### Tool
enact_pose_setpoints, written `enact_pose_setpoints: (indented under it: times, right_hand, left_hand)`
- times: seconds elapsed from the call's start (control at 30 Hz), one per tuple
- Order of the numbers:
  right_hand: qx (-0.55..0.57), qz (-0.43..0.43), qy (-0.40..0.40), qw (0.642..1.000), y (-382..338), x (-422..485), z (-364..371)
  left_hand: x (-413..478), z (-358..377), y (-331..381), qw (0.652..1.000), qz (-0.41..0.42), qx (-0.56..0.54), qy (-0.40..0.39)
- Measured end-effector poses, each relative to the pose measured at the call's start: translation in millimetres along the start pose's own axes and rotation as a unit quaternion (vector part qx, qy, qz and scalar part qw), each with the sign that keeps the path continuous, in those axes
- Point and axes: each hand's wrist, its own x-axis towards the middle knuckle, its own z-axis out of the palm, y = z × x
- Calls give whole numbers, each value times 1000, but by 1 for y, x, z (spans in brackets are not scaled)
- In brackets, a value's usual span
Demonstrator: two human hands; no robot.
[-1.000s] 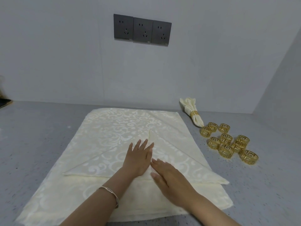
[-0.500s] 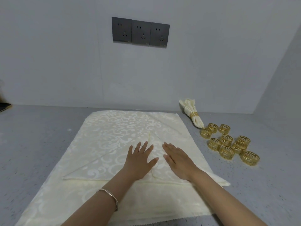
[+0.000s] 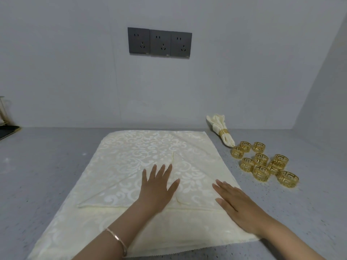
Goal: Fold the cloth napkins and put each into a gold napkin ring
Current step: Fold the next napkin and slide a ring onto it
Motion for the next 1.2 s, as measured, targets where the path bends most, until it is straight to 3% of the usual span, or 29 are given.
enact_pose_setpoints:
  times: [0.17,0.3,0.53,0.67,0.8,0.87,0.97,1.07,1.2]
  right_hand:
    - [30,-39,2,999,-24,9,1]
    - [2,-49,-12,999,-34,11,12]
    - [-52,-68,-9,996,-39,8,4]
    - [-84,-83,-13,993,-35,9,-2]
    - [-89,-112,-8,990,-13,9,-22]
    - [-84,-87,5,993,1,9,-43]
    - [-8,-25,12,1000,14,17,-83]
    - [148,3,13,989,18,36,-113]
    - [370,41,105,922,5,86,-110]
  left_hand:
    - [-25,0,-2,997,-34,-10,-68]
    - [-29,4,2,998,-13,-14,-67]
    - [-36,8,1,999,44,-5,-26]
    - [-39,2,7,989,97,-94,58]
    - [-43,-7,13,983,112,-126,70]
    - [-43,-6,11,982,114,-130,71]
    - [-44,-8,8,982,116,-137,62]
    - [-44,-9,9,983,105,-142,53]
    - [-43,-4,15,981,72,-153,99]
